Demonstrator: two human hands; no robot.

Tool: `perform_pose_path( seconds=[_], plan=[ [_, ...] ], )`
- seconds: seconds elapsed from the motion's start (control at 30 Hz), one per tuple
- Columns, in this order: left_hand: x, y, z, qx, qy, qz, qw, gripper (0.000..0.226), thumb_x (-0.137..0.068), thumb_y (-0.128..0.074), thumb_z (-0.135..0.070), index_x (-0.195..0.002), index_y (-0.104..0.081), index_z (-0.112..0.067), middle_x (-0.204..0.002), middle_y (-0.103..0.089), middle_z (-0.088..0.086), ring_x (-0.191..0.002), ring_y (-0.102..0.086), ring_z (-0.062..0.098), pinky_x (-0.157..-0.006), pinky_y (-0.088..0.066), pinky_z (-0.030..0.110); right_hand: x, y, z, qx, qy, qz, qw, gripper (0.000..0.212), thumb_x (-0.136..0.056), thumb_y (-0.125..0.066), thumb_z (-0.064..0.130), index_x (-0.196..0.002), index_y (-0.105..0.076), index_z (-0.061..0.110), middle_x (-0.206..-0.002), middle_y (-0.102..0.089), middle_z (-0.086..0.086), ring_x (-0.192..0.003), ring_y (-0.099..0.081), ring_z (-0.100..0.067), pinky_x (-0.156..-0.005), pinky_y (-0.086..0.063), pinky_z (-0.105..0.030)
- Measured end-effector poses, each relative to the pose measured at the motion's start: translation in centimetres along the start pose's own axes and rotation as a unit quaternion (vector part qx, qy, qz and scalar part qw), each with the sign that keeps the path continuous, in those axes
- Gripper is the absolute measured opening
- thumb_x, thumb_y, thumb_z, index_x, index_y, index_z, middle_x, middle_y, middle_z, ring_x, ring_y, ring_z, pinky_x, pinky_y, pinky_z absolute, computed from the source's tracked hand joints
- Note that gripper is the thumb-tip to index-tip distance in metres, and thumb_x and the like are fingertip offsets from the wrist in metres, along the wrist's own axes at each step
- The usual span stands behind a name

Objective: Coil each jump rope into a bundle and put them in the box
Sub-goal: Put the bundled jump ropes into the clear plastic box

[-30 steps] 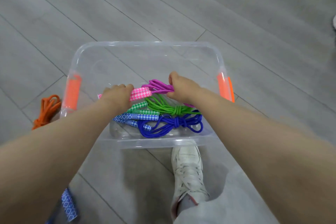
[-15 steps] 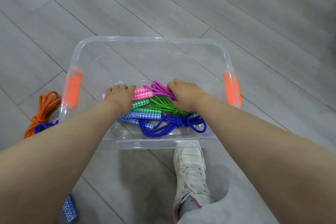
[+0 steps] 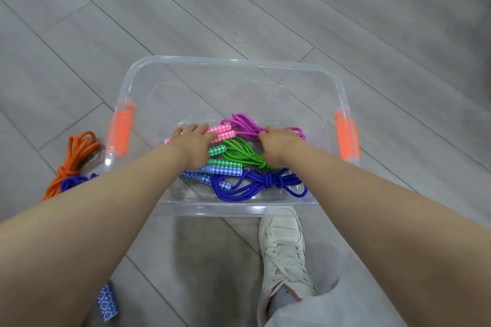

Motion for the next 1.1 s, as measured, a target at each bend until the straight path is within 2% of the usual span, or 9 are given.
perform_pose_path(
  seconds=[0.1, 0.27, 0.4, 0.53, 0.67, 0.77, 0.9, 1.0, 1.1],
  plan=[
    [1.6, 1.4, 0.2, 0.001, -0.002, -0.054, 0.999, 0.064, -0.093, -0.046, -0.023, -0.151, -0.02, -0.025, -0.159, -0.016, 0.005, -0.145, -0.015, 0.027, -0.117, -0.014, 0.042, 0.2, 2.3, 0.8, 0.011, 0.004, -0.099, 0.995, 0.038, -0.096, -0.047, 0.041, -0.119, -0.054, 0.011, -0.113, -0.056, -0.012, -0.103, -0.057, -0.034, -0.08, -0.043, -0.039],
    [5.7, 4.7, 2.4, 0.036, -0.044, -0.207, 0.977, 0.061, -0.086, -0.051, -0.018, -0.145, -0.036, -0.02, -0.152, -0.033, 0.003, -0.139, -0.028, 0.025, -0.111, -0.022, 0.039, 1.4, 7.9, 4.3, -0.039, 0.091, -0.254, 0.962, 0.024, -0.087, -0.051, 0.012, -0.11, -0.059, 0.014, -0.108, -0.06, -0.009, -0.1, -0.056, -0.032, -0.073, -0.038, -0.035],
    [10.4, 7.0, 6.0, 0.079, -0.037, -0.35, 0.933, 0.057, -0.074, -0.044, -0.015, -0.131, -0.05, -0.018, -0.136, -0.05, 0.002, -0.126, -0.042, 0.028, -0.099, -0.034, 0.043, 1.6, 12.7, 9.7, -0.116, 0.135, -0.305, 0.936, 0.032, -0.079, -0.049, 0.005, -0.109, -0.059, 0.013, -0.102, -0.062, -0.008, -0.095, -0.056, -0.033, -0.075, -0.043, -0.038],
    [14.8, 6.6, 11.3, 0.127, 0.028, -0.405, 0.905, 0.057, -0.073, -0.041, -0.018, -0.129, -0.052, -0.015, -0.133, -0.051, 0.005, -0.12, -0.044, 0.031, -0.096, -0.035, 0.044, 1.7, 15.7, 17.3, -0.14, 0.191, -0.312, 0.92, 0.037, -0.078, -0.047, 0.003, -0.112, -0.057, 0.015, -0.103, -0.061, -0.004, -0.099, -0.055, -0.029, -0.076, -0.043, -0.037],
    [18.0, 2.7, 16.9, 0.149, 0.142, -0.357, 0.911, 0.054, -0.079, -0.05, -0.016, -0.133, -0.047, -0.013, -0.135, -0.048, 0.009, -0.121, -0.042, 0.034, -0.099, -0.033, 0.043, 1.9, 15.3, 25.1, -0.134, 0.233, -0.257, 0.928, 0.045, -0.078, -0.047, 0.0, -0.121, -0.053, 0.013, -0.114, -0.057, -0.006, -0.106, -0.052, -0.026, -0.079, -0.037, -0.034],
    [19.7, -1.7, 20.9, 0.197, 0.228, -0.274, 0.913, 0.056, -0.081, -0.054, -0.019, -0.136, -0.044, -0.011, -0.138, -0.046, 0.013, -0.125, -0.042, 0.036, -0.104, -0.034, 0.045, 1.7, 13.2, 30.0, -0.092, 0.261, -0.206, 0.939, 0.045, -0.081, -0.048, 0.001, -0.125, -0.049, 0.011, -0.119, -0.054, -0.01, -0.11, -0.051, -0.03, -0.083, -0.04, -0.037],
    [21.6, -7.9, 24.3, 0.303, 0.311, -0.159, 0.887, 0.057, -0.081, -0.059, -0.024, -0.135, -0.044, -0.009, -0.135, -0.05, 0.018, -0.124, -0.047, 0.036, -0.103, -0.04, 0.042, 1.2, 9.4, 35.0, -0.012, 0.283, -0.129, 0.95, 0.043, -0.086, -0.049, 0.006, -0.129, -0.044, 0.007, -0.129, -0.049, -0.014, -0.118, -0.048, -0.034, -0.09, -0.041, -0.041],
    [22.7, -11.1, 24.5, 0.356, 0.301, -0.147, 0.873, 0.026, -0.083, -0.058, -0.023, -0.106, -0.06, -0.013, -0.111, -0.065, 0.012, -0.104, -0.06, 0.03, -0.085, -0.047, 0.034, 0.8, 5.8, 37.2, 0.06, 0.308, -0.079, 0.946, 0.044, -0.091, -0.046, 0.01, -0.134, -0.04, 0.006, -0.137, -0.044, -0.015, -0.125, -0.044, -0.033, -0.094, -0.04, -0.042],
    [23.1, -13.8, 23.3, 0.341, 0.248, -0.104, 0.901, 0.013, -0.087, -0.056, -0.03, -0.091, -0.062, -0.02, -0.101, -0.07, 0.007, -0.096, -0.063, 0.026, -0.079, -0.046, 0.032, 0.2, 3.0, 38.5, 0.109, 0.335, -0.038, 0.935, 0.043, -0.089, -0.05, 0.009, -0.13, -0.042, 0.007, -0.136, -0.045, -0.012, -0.124, -0.043, -0.032, -0.093, -0.041, -0.041]
  ],
)
Point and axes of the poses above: each hand's wrist, its own x-axis away from the middle knuckle, its own y-axis out of the back of the hand, z = x × y, the point moved 2 cm from there along -x, towards the middle knuckle
